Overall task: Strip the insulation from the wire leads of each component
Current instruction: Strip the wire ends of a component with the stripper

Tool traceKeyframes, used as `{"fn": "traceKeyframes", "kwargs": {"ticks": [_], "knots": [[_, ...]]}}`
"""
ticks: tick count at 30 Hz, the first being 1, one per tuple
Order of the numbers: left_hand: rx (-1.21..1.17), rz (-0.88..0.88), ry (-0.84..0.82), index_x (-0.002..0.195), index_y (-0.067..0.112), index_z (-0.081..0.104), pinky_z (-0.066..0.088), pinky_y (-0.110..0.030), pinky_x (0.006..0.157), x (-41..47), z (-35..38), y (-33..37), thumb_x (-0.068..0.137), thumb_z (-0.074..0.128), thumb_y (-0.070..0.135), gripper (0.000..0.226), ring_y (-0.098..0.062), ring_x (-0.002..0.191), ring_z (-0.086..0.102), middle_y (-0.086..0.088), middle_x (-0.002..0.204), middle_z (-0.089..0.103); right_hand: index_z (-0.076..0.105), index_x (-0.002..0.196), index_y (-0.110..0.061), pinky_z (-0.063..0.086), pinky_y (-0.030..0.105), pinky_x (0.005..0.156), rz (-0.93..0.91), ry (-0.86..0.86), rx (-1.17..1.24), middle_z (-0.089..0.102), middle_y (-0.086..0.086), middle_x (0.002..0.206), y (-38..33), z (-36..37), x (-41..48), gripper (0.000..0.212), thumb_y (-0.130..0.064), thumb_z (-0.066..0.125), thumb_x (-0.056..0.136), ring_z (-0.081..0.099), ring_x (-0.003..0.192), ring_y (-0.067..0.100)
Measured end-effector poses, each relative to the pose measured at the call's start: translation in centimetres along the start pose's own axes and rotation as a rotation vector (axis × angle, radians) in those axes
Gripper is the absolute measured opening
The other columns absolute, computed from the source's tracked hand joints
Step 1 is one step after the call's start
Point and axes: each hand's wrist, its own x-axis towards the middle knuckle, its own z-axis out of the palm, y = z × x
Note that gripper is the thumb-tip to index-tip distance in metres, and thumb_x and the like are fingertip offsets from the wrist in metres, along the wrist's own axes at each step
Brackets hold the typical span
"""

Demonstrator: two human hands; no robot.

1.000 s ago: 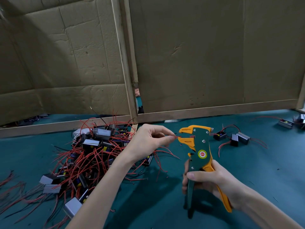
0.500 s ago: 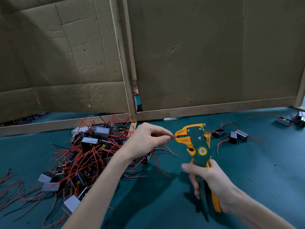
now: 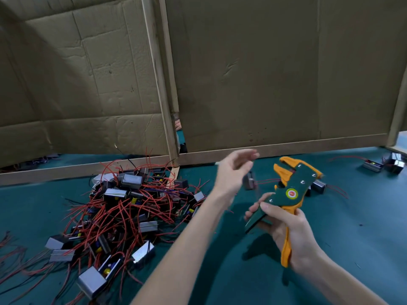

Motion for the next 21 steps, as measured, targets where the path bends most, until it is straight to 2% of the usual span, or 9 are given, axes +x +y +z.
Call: {"fn": "traceKeyframes", "kwargs": {"ticks": [2,4,7,10,12,13,15,18,21], "knots": [[-0.083,-0.080,-0.252,0.139,0.007,0.044,0.033,-0.024,0.107,0.2,1.7,-0.3,0.094,0.037,-0.016,0.051,-0.008,0.126,0.044,-0.015,0.141,0.047,0.071,0.075,-0.014,0.054,0.044,0.061,-0.124,0.038,-0.081,0.068,0.021,0.076,-0.2,-0.3,0.1,0.006,-0.015,0.067,0.070,0.067,0.069,0.036],[0.060,-0.106,-0.382,0.141,0.013,0.043,0.030,-0.027,0.109,0.2,1.7,-0.7,0.092,0.031,-0.019,0.061,-0.007,0.127,0.035,-0.010,0.142,0.046,0.071,0.077,-0.011,0.054,0.050,0.072,-0.215,0.047,-0.140,0.069,0.023,0.078,-0.2,-0.6,0.2,0.010,-0.018,0.068,0.071,0.066,0.073,0.038],[0.427,-0.063,-0.275,0.128,0.013,0.059,0.040,-0.021,0.085,-0.2,-0.5,-1.4,0.085,0.031,-0.017,0.059,-0.017,0.112,0.051,-0.009,0.118,0.060,0.070,0.077,-0.011,0.051,0.051,0.085,-0.234,0.026,-0.200,0.070,0.021,0.076,0.0,-0.4,0.0,0.011,-0.020,0.069,0.070,0.065,0.077,0.036],[1.029,-0.021,-0.052,0.127,0.020,0.058,0.037,-0.030,0.102,-0.6,-4.4,-2.1,0.084,0.042,-0.004,0.052,-0.024,0.122,0.049,-0.007,0.127,0.058,0.069,0.076,-0.014,0.055,0.049,0.076,-0.142,-0.004,-0.233,0.069,0.021,0.075,0.2,-0.3,0.0,0.002,-0.012,0.069,0.074,0.066,0.075,0.036],[1.457,-0.089,0.013,0.126,0.019,0.054,0.033,-0.039,0.102,-1.2,-6.9,-2.4,0.088,0.048,0.013,0.039,-0.028,0.122,0.045,-0.009,0.127,0.055,0.065,0.083,-0.006,0.057,0.045,0.071,-0.065,0.009,-0.241,0.069,0.022,0.077,0.4,-0.7,0.2,0.006,-0.001,0.064,0.082,0.066,0.074,0.037],[1.577,-0.149,0.000,0.123,0.016,0.054,0.033,-0.040,0.100,-1.5,-7.8,-2.5,0.090,0.050,0.020,0.034,-0.030,0.121,0.045,-0.011,0.125,0.054,0.063,0.087,-0.002,0.058,0.045,0.071,-0.029,0.020,-0.238,0.069,0.022,0.078,0.5,-0.8,0.4,0.005,0.001,0.063,0.083,0.067,0.075,0.038],[1.671,-0.218,-0.050,0.116,0.013,0.059,0.035,-0.039,0.097,-2.0,-8.6,-2.9,0.093,0.050,0.026,0.028,-0.031,0.118,0.048,-0.012,0.122,0.056,0.062,0.090,0.001,0.057,0.044,0.071,0.035,0.042,-0.235,0.070,0.022,0.080,0.5,-1.2,1.0,0.006,0.002,0.062,0.084,0.068,0.075,0.037],[1.703,-0.173,-0.041,0.114,0.012,0.061,0.036,-0.038,0.096,-2.2,-8.7,-3.5,0.094,0.052,0.029,0.028,-0.028,0.116,0.051,-0.009,0.120,0.057,0.064,0.087,-0.002,0.059,0.040,0.070,0.113,0.100,-0.226,0.071,0.023,0.087,0.2,-2.3,2.4,0.003,0.000,0.063,0.085,0.070,0.079,0.034],[1.666,-0.115,0.001,0.109,0.009,0.063,0.039,-0.036,0.092,-2.2,-8.7,-3.6,0.092,0.056,0.025,0.024,-0.028,0.113,0.050,-0.010,0.116,0.058,0.066,0.085,-0.002,0.055,0.041,0.085,0.197,0.168,-0.163,0.071,0.022,0.094,-0.4,-4.5,4.3,0.002,-0.002,0.065,0.083,0.069,0.089,0.031]]}}
